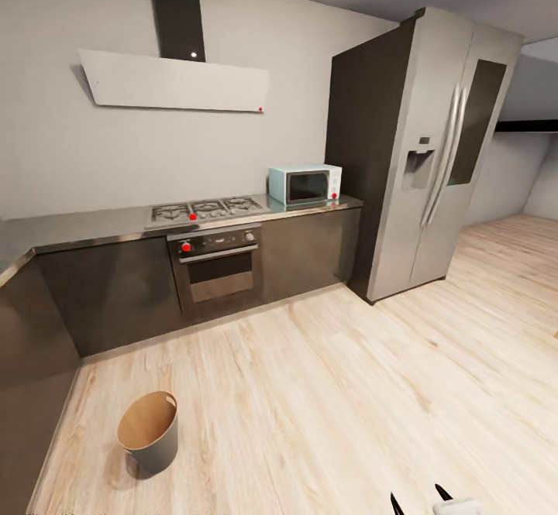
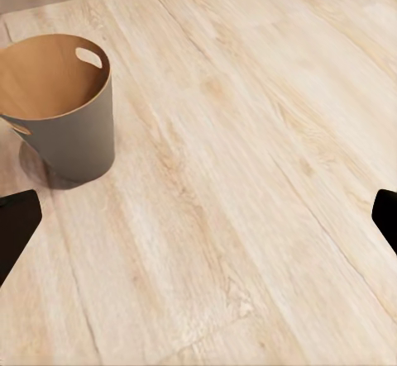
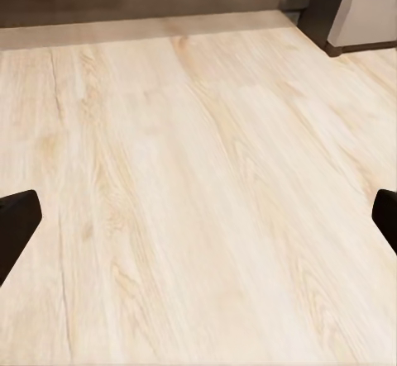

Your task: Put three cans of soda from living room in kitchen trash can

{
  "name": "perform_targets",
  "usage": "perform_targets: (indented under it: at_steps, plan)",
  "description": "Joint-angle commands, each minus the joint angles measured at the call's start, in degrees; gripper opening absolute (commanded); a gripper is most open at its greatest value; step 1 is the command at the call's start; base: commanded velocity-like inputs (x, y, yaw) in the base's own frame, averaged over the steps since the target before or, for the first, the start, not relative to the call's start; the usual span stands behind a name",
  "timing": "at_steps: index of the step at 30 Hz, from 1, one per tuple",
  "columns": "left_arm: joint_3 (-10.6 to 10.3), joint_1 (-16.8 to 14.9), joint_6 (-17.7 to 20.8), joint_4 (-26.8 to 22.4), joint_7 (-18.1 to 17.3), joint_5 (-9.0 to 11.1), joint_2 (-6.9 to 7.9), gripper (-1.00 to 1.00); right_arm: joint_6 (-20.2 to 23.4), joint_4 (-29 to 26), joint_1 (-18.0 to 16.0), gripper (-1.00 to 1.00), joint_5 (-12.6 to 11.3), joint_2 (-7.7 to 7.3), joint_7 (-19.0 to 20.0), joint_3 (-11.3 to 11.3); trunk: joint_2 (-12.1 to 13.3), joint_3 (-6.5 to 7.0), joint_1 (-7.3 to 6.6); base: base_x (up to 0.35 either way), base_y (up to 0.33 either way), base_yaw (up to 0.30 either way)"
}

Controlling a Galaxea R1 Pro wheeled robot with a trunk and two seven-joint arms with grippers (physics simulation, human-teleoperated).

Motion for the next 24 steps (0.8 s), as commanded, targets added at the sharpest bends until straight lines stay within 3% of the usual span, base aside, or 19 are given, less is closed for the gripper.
perform_targets:
  at_steps: [1, 14, 19, 24]
  plan:
    - [0.0, 0.01, 0.0, 0.0, 0.0, 0.0, 0.0, 1.0, 0.05, 0.28, 0.0, 1.0, 0.04, -0.01, 0.0, 0.0, 0.0, 0.0, 0.0, 0.0, 0.0, 0.026]
    - [-0.05, 0.05, 0.0, 0.0, 0.06, 0.0, 0.0, 1.0, -0.02, 0.79, -0.26, 1.0, -0.18, 0.13, -0.05, 0.07, 0.0, 0.0, 0.0, 0.0, 0.0, 0.008]
    - [-0.08, 0.04, 0.0, 0.0, 0.08, -0.01, 0.0, 1.0, -0.03, 0.79, -0.4, 1.0, -0.21, 2.59, -2.35, -0.09, 0.0, -0.04, 0.0, 0.0, 0.0, 0.14]
    - [-0.09, 0.03, 0.0, 0.0, 0.09, -0.02, 0.0, 1.0, -0.03, 0.83, -0.43, 1.0, 0.08, 3.69, -5.89, -0.04, 0.0, -0.06, 0.0, 0.0, 0.0, 0.223]
